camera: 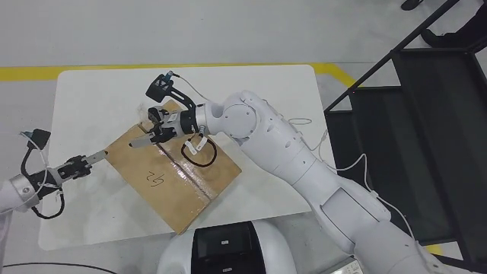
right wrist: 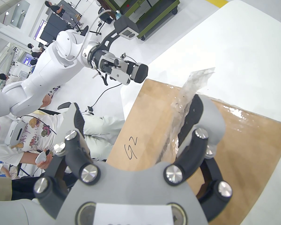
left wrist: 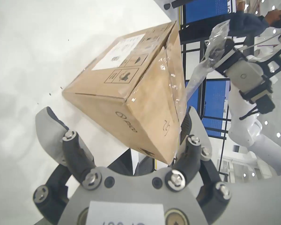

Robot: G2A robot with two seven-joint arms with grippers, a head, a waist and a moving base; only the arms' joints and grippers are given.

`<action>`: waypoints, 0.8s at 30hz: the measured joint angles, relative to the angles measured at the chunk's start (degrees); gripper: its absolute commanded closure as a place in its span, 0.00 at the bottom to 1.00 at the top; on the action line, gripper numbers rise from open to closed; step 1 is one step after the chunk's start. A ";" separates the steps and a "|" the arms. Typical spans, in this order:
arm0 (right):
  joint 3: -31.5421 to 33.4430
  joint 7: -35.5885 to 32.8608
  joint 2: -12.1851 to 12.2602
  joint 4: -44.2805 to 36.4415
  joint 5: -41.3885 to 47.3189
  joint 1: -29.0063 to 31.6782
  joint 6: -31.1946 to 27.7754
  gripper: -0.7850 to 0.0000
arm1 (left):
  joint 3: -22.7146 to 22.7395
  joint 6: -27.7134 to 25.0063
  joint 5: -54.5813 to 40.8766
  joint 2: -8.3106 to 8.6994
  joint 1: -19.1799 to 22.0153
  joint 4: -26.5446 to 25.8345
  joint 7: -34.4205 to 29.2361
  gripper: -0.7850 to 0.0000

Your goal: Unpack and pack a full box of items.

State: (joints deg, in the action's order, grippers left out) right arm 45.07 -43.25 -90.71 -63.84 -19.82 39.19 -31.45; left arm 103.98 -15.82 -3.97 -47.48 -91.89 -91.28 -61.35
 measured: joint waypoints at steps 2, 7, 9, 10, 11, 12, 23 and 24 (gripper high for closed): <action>0.00 0.00 0.00 0.00 0.00 0.00 0.00 0.00 | -0.47 -0.14 -1.05 0.04 0.35 0.42 -1.21 0.00; 0.00 0.00 0.00 0.00 0.00 0.00 0.00 0.00 | -1.65 -0.92 -6.28 -0.03 1.01 1.16 -4.39 0.00; 0.00 0.00 0.00 0.00 0.00 0.00 0.00 0.00 | -2.75 -1.05 -9.67 -0.16 1.44 1.65 -5.76 0.00; 0.00 0.00 0.00 0.00 0.00 0.00 0.00 0.00 | -3.26 -1.11 -10.65 -0.20 1.68 1.90 -6.32 0.00; 0.00 0.00 0.00 0.00 0.00 0.00 0.00 0.00 | -3.85 -1.27 -11.21 -0.22 2.01 2.27 -6.92 0.00; 0.00 0.00 0.00 0.00 0.00 0.00 0.00 0.00 | -4.21 -1.40 -11.37 -0.23 2.27 2.57 -7.22 0.00; 0.00 0.00 0.00 0.00 0.00 0.00 0.00 0.00 | -9.83 -1.83 -16.81 -1.06 8.32 6.33 -4.95 0.00; 0.00 0.00 0.00 0.00 0.00 0.00 0.00 0.00 | -10.67 -2.06 -16.41 -1.13 9.04 6.48 -5.02 0.00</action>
State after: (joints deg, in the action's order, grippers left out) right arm 45.07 -43.25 -90.70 -63.84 -19.82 39.19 -31.45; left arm 93.31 -17.88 -20.37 -48.62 -82.84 -84.80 -66.37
